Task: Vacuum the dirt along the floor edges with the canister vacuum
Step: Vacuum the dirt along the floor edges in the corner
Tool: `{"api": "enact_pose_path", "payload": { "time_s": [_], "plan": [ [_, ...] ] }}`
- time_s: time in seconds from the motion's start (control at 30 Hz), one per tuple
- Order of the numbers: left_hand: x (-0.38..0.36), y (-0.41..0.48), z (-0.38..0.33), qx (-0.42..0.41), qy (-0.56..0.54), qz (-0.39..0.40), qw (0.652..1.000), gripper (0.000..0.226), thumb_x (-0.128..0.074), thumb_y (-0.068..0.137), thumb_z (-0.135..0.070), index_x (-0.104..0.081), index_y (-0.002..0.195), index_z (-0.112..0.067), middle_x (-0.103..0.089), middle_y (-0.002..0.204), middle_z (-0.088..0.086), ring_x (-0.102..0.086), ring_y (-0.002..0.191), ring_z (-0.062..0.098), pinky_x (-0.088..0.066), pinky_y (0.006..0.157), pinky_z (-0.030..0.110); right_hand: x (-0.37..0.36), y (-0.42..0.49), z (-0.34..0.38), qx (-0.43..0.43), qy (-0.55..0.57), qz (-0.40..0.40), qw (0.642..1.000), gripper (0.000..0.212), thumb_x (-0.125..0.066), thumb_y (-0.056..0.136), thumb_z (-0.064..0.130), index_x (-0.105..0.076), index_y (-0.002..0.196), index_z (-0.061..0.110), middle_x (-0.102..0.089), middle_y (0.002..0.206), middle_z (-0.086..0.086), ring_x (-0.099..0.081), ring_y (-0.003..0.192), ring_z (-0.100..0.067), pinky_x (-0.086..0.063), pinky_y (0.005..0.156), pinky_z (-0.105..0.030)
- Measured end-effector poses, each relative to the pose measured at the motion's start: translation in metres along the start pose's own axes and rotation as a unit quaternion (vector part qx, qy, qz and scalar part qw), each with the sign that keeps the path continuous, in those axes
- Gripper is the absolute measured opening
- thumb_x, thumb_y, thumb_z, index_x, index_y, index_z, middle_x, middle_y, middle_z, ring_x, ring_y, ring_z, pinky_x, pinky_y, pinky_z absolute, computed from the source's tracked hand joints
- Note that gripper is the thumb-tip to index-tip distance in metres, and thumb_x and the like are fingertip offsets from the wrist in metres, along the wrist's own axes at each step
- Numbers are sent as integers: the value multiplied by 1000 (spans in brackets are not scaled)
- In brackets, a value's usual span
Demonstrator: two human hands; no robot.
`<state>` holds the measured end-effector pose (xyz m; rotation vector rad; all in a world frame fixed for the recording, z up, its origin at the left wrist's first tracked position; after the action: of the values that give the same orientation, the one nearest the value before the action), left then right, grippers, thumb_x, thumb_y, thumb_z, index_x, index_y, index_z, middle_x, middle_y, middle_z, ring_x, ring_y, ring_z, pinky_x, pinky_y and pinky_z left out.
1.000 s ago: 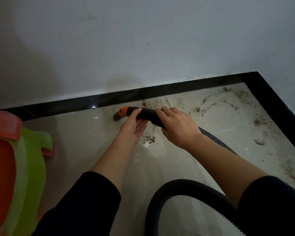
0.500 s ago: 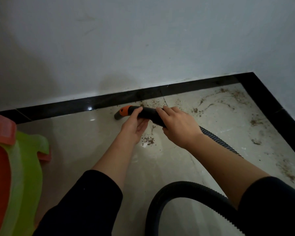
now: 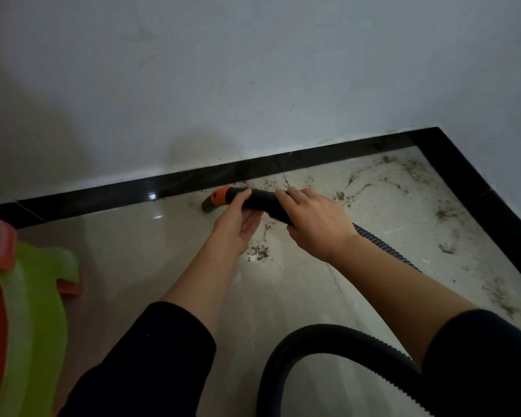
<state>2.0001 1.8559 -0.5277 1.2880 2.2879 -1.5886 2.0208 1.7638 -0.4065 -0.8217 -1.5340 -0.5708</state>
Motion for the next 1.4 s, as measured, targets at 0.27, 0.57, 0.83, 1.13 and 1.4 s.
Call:
{"api": "enact_pose_path", "payload": {
  "time_s": [0.27,0.57,0.83,1.13,1.4],
  "plan": [
    [9,3,-9,-6,-8,-5,1000,28,-68,90,-22,-58,111,-6,-69,94,12,-66,85,16,-52,79,24,-1,8,8,7,6,-1,1000,63,-55,93,21,-26,148,14,-46,139,-4,-48,118,-22,-45,88,-30],
    [22,8,-21,-16,-12,-12,1000,29,-69,90,-22,-58,111,-6,-70,97,13,-67,86,17,-54,73,23,-2,18,20,17,24,-12,999,59,-53,94,18,-29,148,12,-49,137,-6,-50,116,-24,-46,88,-34],
    [30,9,-29,-30,-8,-19,999,26,-68,90,-22,-59,108,-6,-70,93,12,-67,86,16,-53,78,24,-4,22,28,26,22,-17,999,60,-56,92,16,-32,146,10,-50,136,-8,-51,115,-26,-47,88,-35],
    [43,10,-40,-41,-20,-30,999,27,-68,90,-21,-59,110,-7,-70,94,12,-67,85,16,-53,69,22,-4,27,44,27,16,-24,999,65,-64,87,14,-35,145,8,-51,136,-12,-53,114,-28,-48,87,-36],
    [59,11,-49,-48,-30,-39,998,29,-68,90,-20,-57,113,-7,-69,96,12,-67,87,17,-52,73,23,-9,33,60,35,27,-30,999,65,-62,89,14,-32,146,8,-48,138,-12,-50,119,-29,-46,93,-37]
  ]
}}
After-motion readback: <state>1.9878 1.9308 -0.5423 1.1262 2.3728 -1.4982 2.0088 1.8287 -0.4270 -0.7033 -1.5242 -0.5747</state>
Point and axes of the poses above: each hand's wrist, its own y-axis towards the middle knuckle, its own x-axis out of the back of the hand, z = x × y, the point moved 9 cm from there along y, towards the middle knuckle
